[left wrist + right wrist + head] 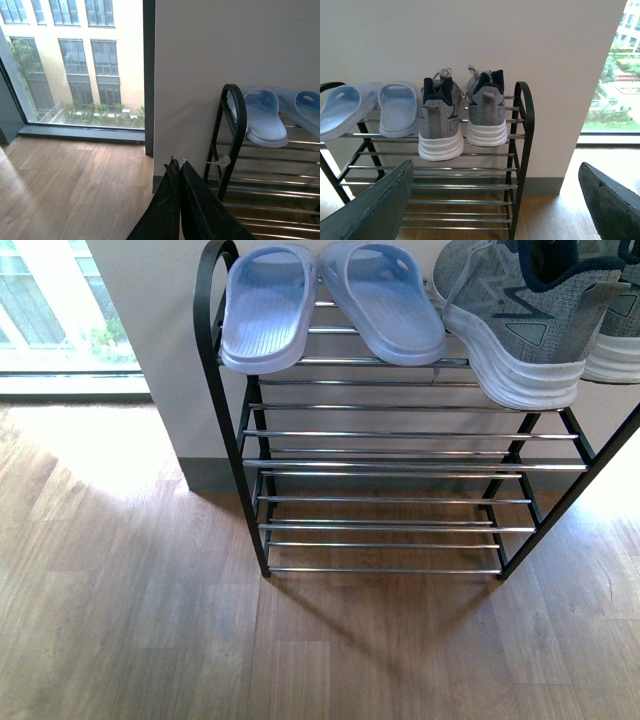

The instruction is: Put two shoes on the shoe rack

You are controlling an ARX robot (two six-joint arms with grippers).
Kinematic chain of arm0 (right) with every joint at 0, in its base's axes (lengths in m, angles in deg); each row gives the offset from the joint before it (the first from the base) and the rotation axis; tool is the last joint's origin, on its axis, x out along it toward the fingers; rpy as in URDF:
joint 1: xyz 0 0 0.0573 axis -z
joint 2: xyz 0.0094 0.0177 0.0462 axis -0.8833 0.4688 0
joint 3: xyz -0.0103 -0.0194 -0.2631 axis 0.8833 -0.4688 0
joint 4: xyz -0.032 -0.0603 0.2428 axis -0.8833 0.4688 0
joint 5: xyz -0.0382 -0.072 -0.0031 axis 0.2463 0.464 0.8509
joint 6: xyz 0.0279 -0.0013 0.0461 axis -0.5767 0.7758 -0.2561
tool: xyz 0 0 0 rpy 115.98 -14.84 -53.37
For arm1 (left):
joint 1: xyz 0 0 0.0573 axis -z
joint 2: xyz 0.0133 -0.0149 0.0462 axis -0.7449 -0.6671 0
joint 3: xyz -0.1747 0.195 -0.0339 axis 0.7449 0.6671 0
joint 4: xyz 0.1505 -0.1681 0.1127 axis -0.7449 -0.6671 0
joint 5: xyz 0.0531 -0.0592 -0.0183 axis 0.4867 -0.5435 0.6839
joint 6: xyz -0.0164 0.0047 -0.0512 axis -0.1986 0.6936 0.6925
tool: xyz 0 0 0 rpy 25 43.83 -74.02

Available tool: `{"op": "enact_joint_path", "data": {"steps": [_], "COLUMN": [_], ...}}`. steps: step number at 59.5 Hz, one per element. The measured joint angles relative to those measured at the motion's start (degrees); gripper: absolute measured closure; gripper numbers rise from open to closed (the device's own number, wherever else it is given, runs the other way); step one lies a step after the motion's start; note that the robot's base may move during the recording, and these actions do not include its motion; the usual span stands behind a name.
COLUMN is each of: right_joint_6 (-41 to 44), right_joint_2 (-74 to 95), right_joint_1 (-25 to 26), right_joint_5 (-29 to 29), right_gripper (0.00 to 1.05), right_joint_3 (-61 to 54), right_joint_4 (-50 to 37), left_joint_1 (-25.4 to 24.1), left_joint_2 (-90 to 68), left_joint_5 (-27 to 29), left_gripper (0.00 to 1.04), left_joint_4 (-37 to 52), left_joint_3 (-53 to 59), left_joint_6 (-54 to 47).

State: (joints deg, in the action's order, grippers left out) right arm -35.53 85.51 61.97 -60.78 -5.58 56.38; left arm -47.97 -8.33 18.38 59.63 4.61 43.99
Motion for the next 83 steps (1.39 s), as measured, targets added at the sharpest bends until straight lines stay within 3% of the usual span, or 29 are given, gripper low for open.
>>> {"op": "enact_joint_path", "data": {"steps": [2, 19, 27, 83], "right_joint_6": [0.00, 0.00, 0.02, 0.00], "right_joint_2": [-0.02, 0.00, 0.00, -0.02], "right_joint_1": [0.00, 0.00, 0.00, 0.00], "right_joint_5": [-0.02, 0.07, -0.09, 0.09], "right_gripper": [0.09, 0.09, 0.09, 0.09], "right_joint_3": [0.00, 0.00, 0.00, 0.00], "right_joint_4": [0.00, 0.00, 0.00, 0.02], "left_joint_1": [0.00, 0.00, 0.00, 0.00], "left_joint_2": [0.02, 0.04, 0.07, 0.07], "left_joint_5": [-0.02, -0.02, 0.02, -0.02], "left_gripper": [1.03, 0.30, 0.08, 0.09], "left_joint_4": [0.00, 0.00, 0.00, 0.00], "left_joint_3": [0.00, -0.02, 0.00, -0.02], "left_joint_6": [0.00, 0.00, -0.02, -0.13]}}
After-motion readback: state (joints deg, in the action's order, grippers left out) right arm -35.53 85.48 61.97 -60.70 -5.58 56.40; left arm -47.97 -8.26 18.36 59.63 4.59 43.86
